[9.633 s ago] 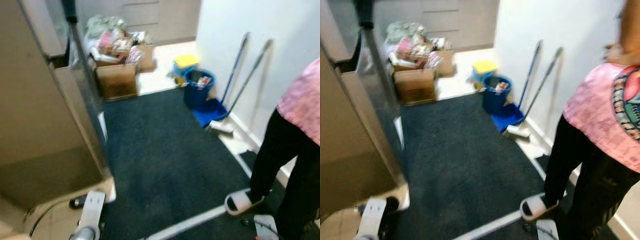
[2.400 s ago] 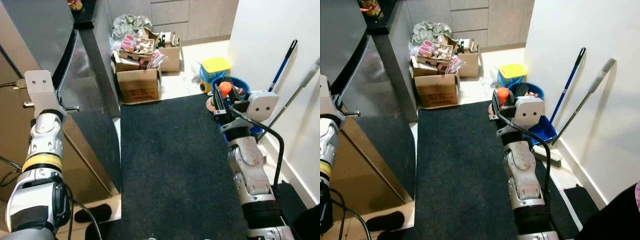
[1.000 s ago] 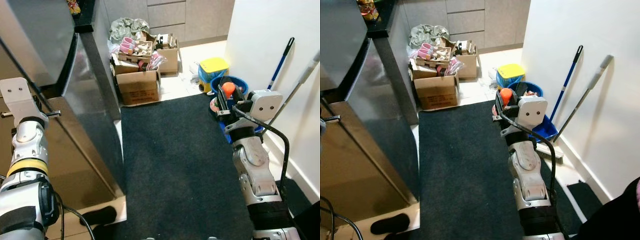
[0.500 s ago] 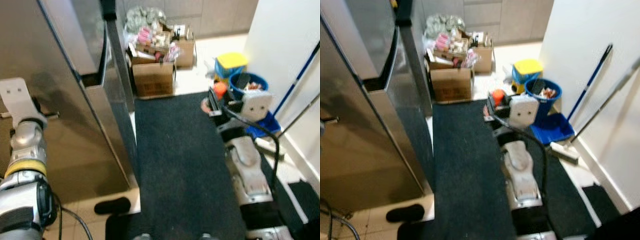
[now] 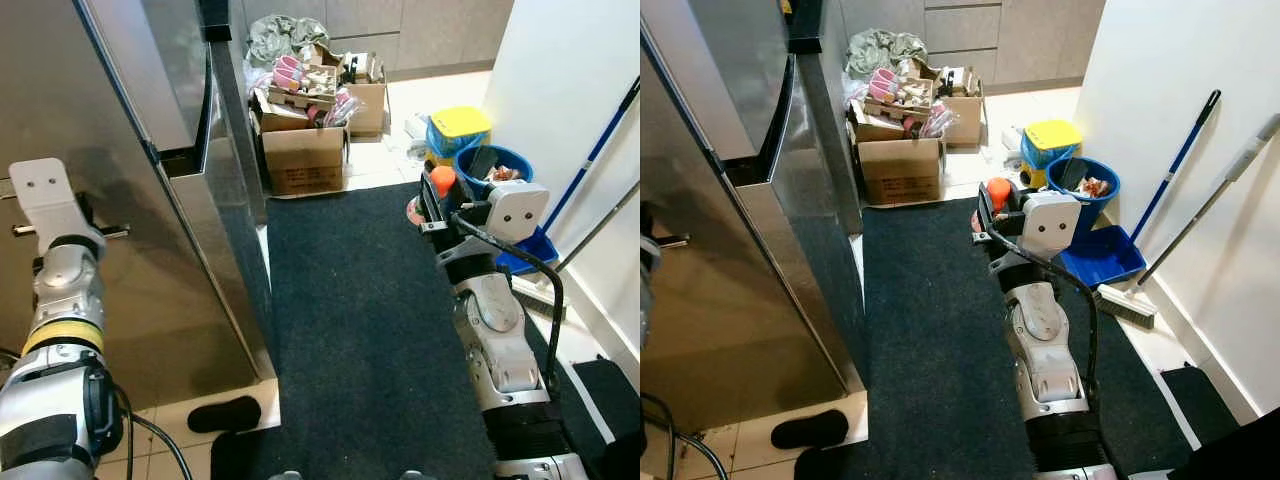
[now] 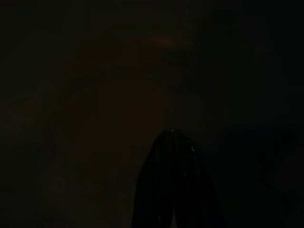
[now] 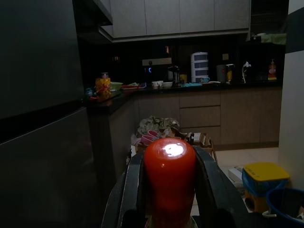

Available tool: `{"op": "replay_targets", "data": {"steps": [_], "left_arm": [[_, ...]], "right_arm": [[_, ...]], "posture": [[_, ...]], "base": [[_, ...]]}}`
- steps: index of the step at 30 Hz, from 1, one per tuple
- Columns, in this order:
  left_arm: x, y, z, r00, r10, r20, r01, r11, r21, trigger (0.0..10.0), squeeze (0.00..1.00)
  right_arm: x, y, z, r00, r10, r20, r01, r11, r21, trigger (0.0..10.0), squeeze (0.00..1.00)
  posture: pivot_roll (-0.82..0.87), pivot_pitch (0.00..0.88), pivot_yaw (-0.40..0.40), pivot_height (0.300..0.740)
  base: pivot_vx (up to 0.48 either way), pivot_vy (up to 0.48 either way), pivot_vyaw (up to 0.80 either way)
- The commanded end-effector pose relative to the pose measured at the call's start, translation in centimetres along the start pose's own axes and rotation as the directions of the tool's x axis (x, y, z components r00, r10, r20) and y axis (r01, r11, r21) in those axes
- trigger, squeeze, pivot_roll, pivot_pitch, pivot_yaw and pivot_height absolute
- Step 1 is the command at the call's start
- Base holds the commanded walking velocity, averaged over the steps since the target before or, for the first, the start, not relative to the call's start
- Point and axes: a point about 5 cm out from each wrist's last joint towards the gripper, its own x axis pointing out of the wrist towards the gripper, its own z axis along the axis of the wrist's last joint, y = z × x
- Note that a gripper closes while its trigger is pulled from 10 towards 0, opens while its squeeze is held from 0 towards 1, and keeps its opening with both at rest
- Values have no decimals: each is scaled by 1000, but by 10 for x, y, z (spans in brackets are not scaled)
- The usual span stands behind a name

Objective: Restocking fridge

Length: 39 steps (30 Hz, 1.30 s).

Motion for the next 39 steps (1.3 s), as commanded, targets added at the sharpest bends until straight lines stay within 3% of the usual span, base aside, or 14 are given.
{"op": "replay_targets", "data": {"steps": [1, 6, 10, 14, 29, 39], "left_arm": [[-4, -10, -8, 1000, -24, -3, 24, 1000, 10, 10000, 0], [-6, -14, -13, 1000, -16, -20, 16, 1000, 20, 10000, 0], [-7, -25, -16, 998, -51, -22, 52, 998, 24, 10000, 0], [-7, -39, -12, 995, -101, 3, 101, 995, 24, 10000, 0], [0, -62, 1, 990, -140, 32, 140, 990, -5, 10000, 0], [-4, -83, -1, 959, -285, 7, 285, 959, 17, 10000, 0]], "right_arm": [[-1, 1, 2, 1000, 2, 0, -2, 1000, -8, 10000, 0], [0, 2, 6, 1000, 10, 11, -10, 1000, -13, 10000, 0], [1, -1, 8, 1000, 12, 16, -11, 1000, -21, 10000, 0], [2, 0, 11, 999, 19, 28, -18, 999, -29, 10000, 0], [2, 3, 17, 999, 26, 45, -24, 999, -40, 10000, 0], [1, 2, 18, 999, 30, 44, -28, 998, -49, 10000, 0]], "posture": [[68, 52, 31, 740], [59, 64, 28, 740], [56, 75, 13, 740], [51, 102, 11, 740], [28, 118, 16, 740], [2, 101, 21, 740]], "base": [[0, 0, 0], [0, 0, 0], [0, 0, 0], [0, 0, 0], [0, 0, 0], [0, 0, 0]]}}
